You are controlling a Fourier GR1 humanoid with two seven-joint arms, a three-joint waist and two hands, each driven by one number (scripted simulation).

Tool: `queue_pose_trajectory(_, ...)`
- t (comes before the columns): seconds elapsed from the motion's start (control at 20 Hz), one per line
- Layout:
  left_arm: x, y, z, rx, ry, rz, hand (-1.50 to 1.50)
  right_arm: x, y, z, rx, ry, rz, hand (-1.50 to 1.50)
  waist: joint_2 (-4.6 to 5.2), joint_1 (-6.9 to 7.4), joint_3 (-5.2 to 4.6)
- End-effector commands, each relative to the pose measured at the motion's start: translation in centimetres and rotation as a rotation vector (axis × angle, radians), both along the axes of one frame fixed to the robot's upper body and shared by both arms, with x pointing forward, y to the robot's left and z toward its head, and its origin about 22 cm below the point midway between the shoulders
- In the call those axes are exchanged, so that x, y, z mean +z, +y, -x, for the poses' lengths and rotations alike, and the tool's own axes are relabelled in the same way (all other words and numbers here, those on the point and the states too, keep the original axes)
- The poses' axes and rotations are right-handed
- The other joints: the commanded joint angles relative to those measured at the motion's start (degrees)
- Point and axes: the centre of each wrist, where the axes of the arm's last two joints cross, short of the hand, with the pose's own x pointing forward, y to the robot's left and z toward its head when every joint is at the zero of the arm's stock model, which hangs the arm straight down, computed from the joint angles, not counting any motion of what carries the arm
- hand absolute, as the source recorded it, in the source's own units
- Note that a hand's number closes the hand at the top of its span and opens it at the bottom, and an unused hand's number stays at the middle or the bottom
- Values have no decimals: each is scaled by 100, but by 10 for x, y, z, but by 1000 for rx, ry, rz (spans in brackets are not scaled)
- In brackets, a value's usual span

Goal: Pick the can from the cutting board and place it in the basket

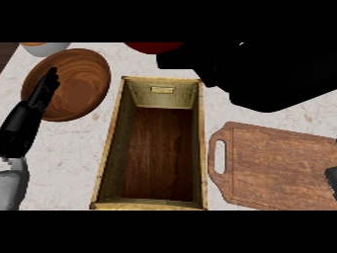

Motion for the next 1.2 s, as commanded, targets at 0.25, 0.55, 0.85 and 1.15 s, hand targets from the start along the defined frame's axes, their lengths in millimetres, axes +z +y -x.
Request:
queue_pose_trajectory(0.25,2,-4,-9,11,-3,15,0,-17,59,-13,-17,203,159,150,15,-75,9)
queue_pose_trajectory(0.55,2,10,3,16,-2,-14,0,-20,84,-26,-106,225,359,150,-2,-28,5)
queue_pose_trajectory(0.85,-1,-9,1,5,-1,14,0,-37,85,-23,-139,162,545,150,-19,-115,12)
queue_pose_trajectory(1.15,-6,-1,5,6,-3,16,0,-32,77,-35,-54,270,521,-150,-4,-68,11)
